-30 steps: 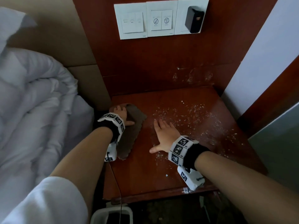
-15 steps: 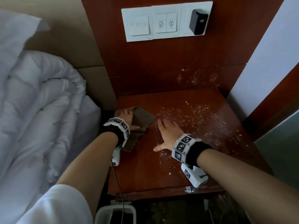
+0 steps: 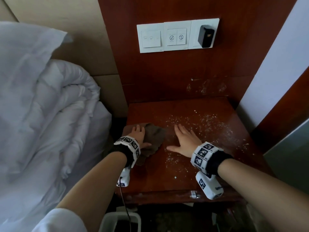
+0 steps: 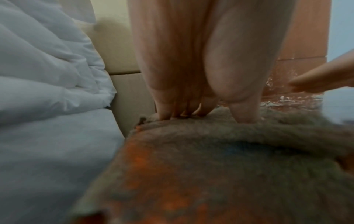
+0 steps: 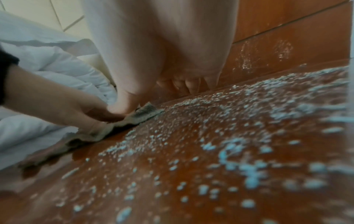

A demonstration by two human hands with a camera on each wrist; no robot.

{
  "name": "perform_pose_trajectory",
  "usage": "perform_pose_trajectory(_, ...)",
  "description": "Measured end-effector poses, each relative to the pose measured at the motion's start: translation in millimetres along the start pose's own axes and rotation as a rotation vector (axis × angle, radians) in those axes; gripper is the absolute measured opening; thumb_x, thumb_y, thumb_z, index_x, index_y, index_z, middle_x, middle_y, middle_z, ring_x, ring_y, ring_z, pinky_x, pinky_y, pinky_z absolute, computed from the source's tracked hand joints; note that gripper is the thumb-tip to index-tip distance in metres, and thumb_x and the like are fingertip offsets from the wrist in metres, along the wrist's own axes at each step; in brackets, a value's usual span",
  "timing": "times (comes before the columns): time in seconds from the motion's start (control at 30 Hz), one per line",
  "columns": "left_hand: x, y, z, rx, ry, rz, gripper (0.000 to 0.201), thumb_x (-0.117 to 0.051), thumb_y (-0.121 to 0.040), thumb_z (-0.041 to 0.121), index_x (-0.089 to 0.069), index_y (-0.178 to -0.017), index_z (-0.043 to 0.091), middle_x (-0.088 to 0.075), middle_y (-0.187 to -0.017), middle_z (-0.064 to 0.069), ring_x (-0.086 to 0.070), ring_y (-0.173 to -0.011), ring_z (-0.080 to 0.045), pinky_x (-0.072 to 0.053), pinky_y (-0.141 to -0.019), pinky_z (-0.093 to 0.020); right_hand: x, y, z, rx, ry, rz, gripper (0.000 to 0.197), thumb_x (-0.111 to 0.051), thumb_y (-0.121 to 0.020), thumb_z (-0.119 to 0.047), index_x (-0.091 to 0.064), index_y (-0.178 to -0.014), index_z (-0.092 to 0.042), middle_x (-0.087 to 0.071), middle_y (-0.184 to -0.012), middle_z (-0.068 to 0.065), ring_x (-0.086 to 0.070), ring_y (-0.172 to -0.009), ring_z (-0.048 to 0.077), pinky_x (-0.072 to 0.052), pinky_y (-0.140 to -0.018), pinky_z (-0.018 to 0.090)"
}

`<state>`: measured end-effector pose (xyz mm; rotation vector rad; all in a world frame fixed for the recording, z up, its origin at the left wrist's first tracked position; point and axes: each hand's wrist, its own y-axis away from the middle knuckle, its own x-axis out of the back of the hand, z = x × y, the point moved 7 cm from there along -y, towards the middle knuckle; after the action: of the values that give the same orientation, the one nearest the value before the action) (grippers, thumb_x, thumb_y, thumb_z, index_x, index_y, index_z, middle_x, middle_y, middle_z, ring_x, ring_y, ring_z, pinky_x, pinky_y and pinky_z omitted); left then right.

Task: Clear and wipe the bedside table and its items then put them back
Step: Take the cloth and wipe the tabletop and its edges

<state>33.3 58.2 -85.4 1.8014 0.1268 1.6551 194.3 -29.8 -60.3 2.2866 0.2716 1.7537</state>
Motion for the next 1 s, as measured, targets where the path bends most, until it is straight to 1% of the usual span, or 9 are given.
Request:
perform_pose_trajectory(0.17,12,-12,23,0.002,0.012,0.030,0.085,-0.045,-0.094,0.048,0.002,-0.150,0.004,0.008,-0.157,-0.018,0.000,-0.145,-0.036,-0.019,-0.117,-0.046,12,27,36,-0.090,0.019,0.013,0.090,-0.045,-0.091,-0.056,0.005,-0.150,-0.009,0.005,-0.159,0.010,-0.001,-0.147,0.022,-0.005,-0.120,0.039)
perform_pose_trajectory(0.3,19,-20,53,-0.032,0.020,0.038,0.084,-0.044,-0.094,0.047,0.003,-0.150,0.004,0.010,-0.157,-0.017,0.001,-0.145,-0.035,-0.017,-0.118,-0.046,12,51,59,-0.153,0.027,-0.005,0.088,-0.044,-0.091,-0.054,0.004,-0.150,-0.009,0.004,-0.159,0.010,-0.003,-0.147,0.022,-0.006,-0.119,0.040)
perform_pose_trajectory(0.47,13,-13,52,-0.093,0.068,0.069,0.081,-0.043,-0.095,0.045,0.002,-0.150,0.006,0.009,-0.158,-0.014,0.003,-0.146,-0.033,-0.013,-0.118,-0.045,11,56,66,-0.190,0.017,-0.010,0.087,-0.045,-0.092,-0.053,0.001,-0.151,-0.009,0.001,-0.159,0.011,-0.006,-0.147,0.023,-0.008,-0.119,0.041)
perform_pose_trajectory(0.57,13,2,37,-0.110,0.131,0.090,0.082,-0.044,-0.095,0.044,0.004,-0.150,0.006,0.009,-0.158,-0.013,0.004,-0.146,-0.030,-0.010,-0.119,-0.042,14,43,45,-0.162,0.011,0.011,0.085,-0.046,-0.092,-0.052,0.000,-0.151,-0.011,-0.001,-0.159,0.011,-0.007,-0.147,0.024,-0.009,-0.120,0.041)
perform_pose_trajectory(0.63,15,14,15,-0.091,0.178,0.113,0.079,-0.043,-0.096,0.045,0.001,-0.151,0.009,0.009,-0.158,-0.012,0.004,-0.146,-0.028,-0.010,-0.119,-0.041,17,31,19,-0.111,0.000,0.030,0.083,-0.047,-0.092,-0.050,-0.002,-0.151,-0.013,-0.002,-0.159,0.011,-0.008,-0.147,0.024,-0.010,-0.120,0.040)
perform_pose_trajectory(0.77,16,37,-44,-0.020,0.285,0.149,0.079,-0.046,-0.094,0.045,-0.003,-0.151,0.013,0.007,-0.159,-0.011,0.002,-0.147,-0.027,-0.012,-0.119,-0.037,12,7,-47,0.095,-0.016,0.018,0.078,-0.052,-0.092,-0.042,-0.008,-0.152,-0.018,-0.003,-0.159,0.008,-0.011,-0.146,0.025,-0.017,-0.117,0.038)
perform_pose_trajectory(0.83,11,49,-69,0.025,0.293,0.148,0.078,-0.047,-0.094,0.044,-0.004,-0.151,0.013,0.003,-0.159,-0.011,-0.001,-0.147,-0.026,-0.013,-0.118,-0.036,1,-5,-79,0.206,0.028,-0.036,0.074,-0.052,-0.094,-0.038,-0.009,-0.152,-0.020,0.001,-0.160,0.007,-0.007,-0.147,0.025,-0.016,-0.118,0.038)
perform_pose_trajectory(0.9,6,59,-88,0.066,0.306,0.166,0.077,-0.048,-0.094,0.043,-0.007,-0.151,0.012,-0.001,-0.159,-0.012,-0.005,-0.147,-0.026,-0.012,-0.118,-0.034,-12,-19,-103,0.266,0.114,-0.098,0.073,-0.050,-0.094,-0.038,-0.007,-0.151,-0.024,0.004,-0.159,0.007,-0.001,-0.147,0.026,-0.012,-0.118,0.041)
perform_pose_trajectory(1.0,-3,65,-103,0.096,0.353,0.182,0.077,-0.049,-0.094,0.042,-0.008,-0.151,0.010,-0.007,-0.158,-0.014,-0.012,-0.146,-0.026,-0.015,-0.117,-0.032,-30,-37,-114,0.226,0.192,-0.195,0.071,-0.046,-0.094,-0.045,-0.004,-0.150,-0.034,0.011,-0.159,0.002,0.006,-0.146,0.029,-0.009,-0.116,0.054)
